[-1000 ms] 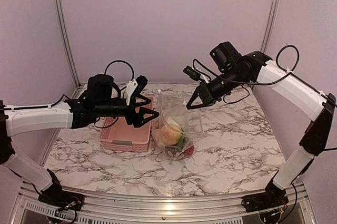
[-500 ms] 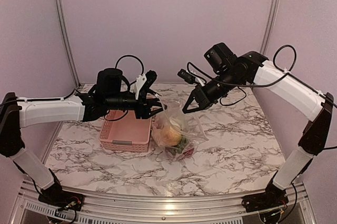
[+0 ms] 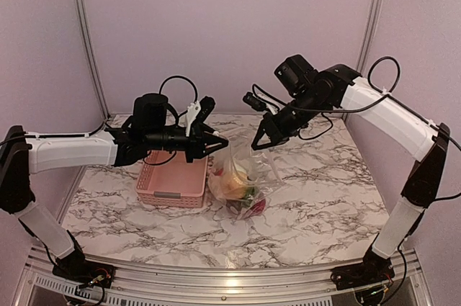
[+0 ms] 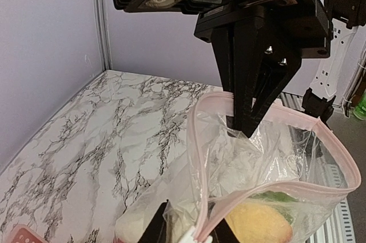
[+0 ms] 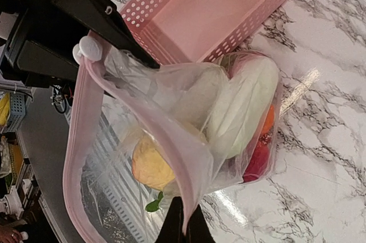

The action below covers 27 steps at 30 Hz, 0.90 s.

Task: Place the food in the zip-top bag and seal the zipper
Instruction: Pass from the right arm to the left, then pass from the left arm to the right

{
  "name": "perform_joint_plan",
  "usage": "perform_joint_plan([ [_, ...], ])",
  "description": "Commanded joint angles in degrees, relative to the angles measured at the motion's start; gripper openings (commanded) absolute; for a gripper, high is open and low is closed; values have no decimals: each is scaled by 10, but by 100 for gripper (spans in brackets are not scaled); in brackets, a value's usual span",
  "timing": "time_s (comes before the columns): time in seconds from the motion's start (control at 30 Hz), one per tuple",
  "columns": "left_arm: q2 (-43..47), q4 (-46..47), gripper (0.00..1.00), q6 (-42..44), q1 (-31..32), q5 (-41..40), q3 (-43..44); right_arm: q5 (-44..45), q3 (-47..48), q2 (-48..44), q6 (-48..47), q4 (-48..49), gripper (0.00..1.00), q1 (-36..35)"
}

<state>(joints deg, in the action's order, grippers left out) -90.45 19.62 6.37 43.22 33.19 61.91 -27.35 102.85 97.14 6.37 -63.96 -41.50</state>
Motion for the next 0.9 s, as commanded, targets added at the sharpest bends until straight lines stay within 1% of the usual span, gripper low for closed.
perform_joint_plan([
  [0.0, -13, 24, 17, -15, 1, -6, 10, 55, 55, 22, 6, -35, 0, -2],
  [0.1, -20, 29, 17, -29, 1, -27, 17, 91, 120, 44, 17, -76, 8, -5],
  [0.13, -21, 29, 17, -33, 1, -32, 20, 105, 147, 49, 22, -88, 13, -6],
  [0.2, -23, 14, 16, -35, 1, -44, 30, 122, 202, 59, 36, -109, 19, -10],
  [0.27, -23, -5, 15, -36, 1, -56, 46, 120, 229, 59, 59, -107, 23, -17],
  [0.3, -22, -18, 13, -37, 1, -66, 54, 116, 227, 55, 71, -97, 24, -25],
  [0.43, -24, -73, 12, -44, 0, -96, 85, 107, 199, 44, 101, -52, 25, -74],
  [0.57, -24, -96, 12, -59, 1, -99, 94, 118, 199, 66, 105, -61, 28, -107],
  [0.7, -25, -117, 11, -60, 1, -99, 101, 144, 209, 87, 111, -86, 30, -118],
  [0.87, -14, -129, 11, -60, 0, -96, 96, 201, 232, 97, 129, -109, 27, -118],
])
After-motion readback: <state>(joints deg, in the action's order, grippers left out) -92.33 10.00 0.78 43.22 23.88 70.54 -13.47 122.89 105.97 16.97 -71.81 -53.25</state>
